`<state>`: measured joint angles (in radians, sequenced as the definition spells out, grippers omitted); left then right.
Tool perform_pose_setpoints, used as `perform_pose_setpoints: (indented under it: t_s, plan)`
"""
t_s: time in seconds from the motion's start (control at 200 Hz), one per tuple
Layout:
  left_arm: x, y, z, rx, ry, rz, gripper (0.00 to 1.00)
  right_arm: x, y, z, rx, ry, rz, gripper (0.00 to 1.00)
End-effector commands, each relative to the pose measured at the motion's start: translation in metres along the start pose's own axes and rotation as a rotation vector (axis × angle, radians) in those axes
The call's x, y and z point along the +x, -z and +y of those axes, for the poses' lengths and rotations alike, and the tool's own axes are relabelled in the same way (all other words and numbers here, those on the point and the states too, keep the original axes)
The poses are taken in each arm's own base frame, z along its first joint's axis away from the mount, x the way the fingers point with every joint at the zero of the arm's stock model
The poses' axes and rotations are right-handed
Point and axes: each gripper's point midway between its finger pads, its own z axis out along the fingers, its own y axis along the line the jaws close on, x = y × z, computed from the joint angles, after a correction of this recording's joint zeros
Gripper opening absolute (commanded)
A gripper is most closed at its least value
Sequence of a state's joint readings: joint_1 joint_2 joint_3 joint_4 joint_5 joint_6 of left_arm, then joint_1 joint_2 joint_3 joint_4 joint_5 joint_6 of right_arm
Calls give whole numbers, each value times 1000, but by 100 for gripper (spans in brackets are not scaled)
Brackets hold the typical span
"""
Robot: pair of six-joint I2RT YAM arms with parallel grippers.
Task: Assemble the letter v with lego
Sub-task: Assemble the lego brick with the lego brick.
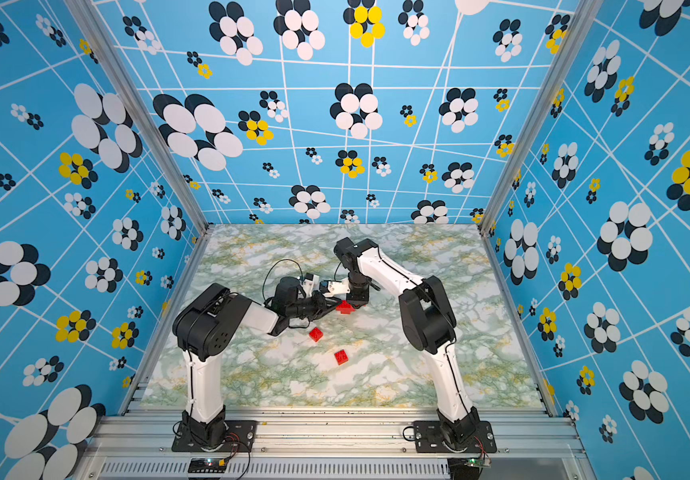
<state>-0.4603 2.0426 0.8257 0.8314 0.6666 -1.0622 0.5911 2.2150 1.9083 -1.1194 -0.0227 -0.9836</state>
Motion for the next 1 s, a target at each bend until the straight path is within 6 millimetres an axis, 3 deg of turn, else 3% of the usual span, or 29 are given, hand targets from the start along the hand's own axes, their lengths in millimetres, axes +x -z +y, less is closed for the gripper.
perform_pose_setpoints:
  t_s: [0.0, 0.38, 0.585, 0.85, 0.999]
  plan:
    - [6, -3, 12, -34, 9, 17, 4, 9, -16, 15, -72, 23, 93, 0]
    - [6, -3, 9, -21, 13, 11, 4, 11, -24, 24, -116, -1, 199, 0]
    - [6, -3, 10, -25, 14, 6, 3, 4, -19, 23, -103, -23, 162, 0]
    - [5, -2, 11, -21, 16, -1, 2, -9, 0, 8, -20, -67, 61, 40]
    - [5, -2, 11, -20, 18, -3, 2, -15, 9, -4, 28, -108, 2, 54]
